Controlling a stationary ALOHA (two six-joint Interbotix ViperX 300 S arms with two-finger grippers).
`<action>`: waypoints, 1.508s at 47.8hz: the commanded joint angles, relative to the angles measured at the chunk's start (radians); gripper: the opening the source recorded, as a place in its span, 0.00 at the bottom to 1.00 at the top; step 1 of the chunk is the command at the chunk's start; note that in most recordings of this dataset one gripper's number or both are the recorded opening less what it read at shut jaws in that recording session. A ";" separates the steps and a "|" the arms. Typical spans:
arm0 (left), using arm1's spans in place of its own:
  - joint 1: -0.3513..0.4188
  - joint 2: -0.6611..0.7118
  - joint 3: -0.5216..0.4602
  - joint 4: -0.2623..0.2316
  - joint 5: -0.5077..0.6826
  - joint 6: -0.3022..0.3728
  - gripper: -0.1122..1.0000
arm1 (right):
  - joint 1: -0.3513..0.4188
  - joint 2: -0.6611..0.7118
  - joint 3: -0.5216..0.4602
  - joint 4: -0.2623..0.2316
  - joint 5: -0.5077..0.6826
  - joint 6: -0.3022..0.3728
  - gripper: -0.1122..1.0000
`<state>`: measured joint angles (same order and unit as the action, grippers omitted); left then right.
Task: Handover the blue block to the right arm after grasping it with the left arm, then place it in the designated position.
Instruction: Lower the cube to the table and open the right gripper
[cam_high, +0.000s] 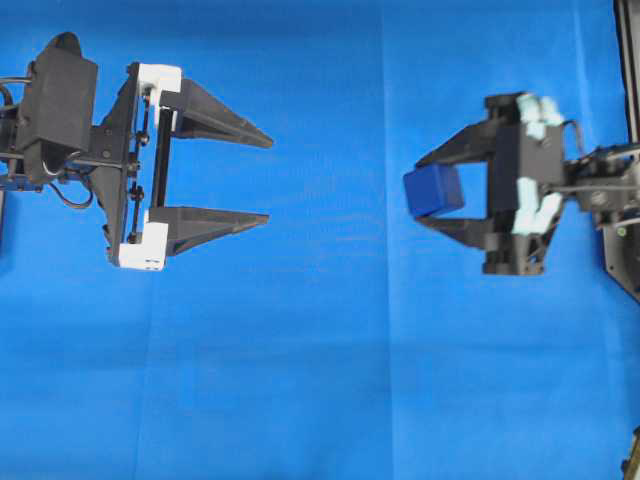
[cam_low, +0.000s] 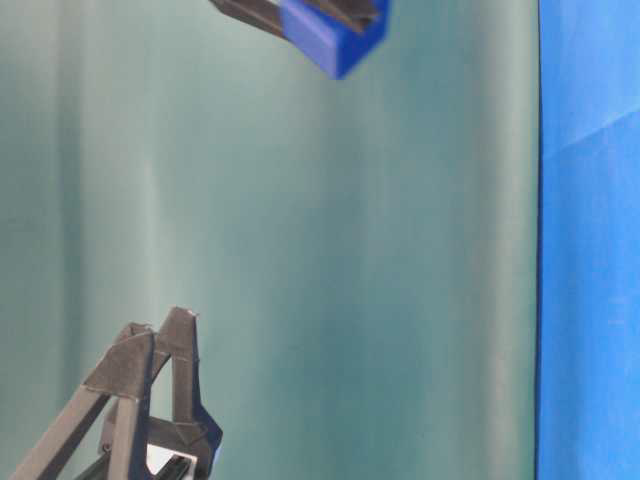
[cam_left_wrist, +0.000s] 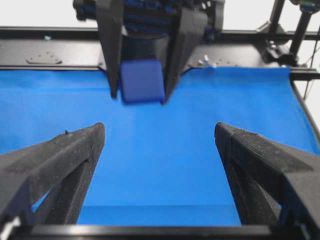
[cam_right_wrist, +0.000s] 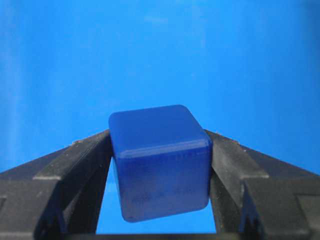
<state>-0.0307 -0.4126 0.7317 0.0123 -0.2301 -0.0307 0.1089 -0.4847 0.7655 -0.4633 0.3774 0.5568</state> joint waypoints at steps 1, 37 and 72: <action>-0.002 -0.008 -0.028 0.002 -0.005 -0.003 0.94 | -0.006 0.029 0.002 0.002 -0.064 0.017 0.47; -0.002 -0.011 -0.023 0.003 0.011 -0.006 0.94 | -0.074 0.538 -0.049 0.020 -0.568 0.098 0.47; 0.000 -0.008 -0.025 0.002 0.012 0.005 0.94 | -0.086 0.699 -0.092 0.029 -0.638 0.098 0.47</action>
<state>-0.0307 -0.4126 0.7317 0.0123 -0.2132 -0.0276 0.0276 0.2255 0.6811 -0.4387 -0.2546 0.6550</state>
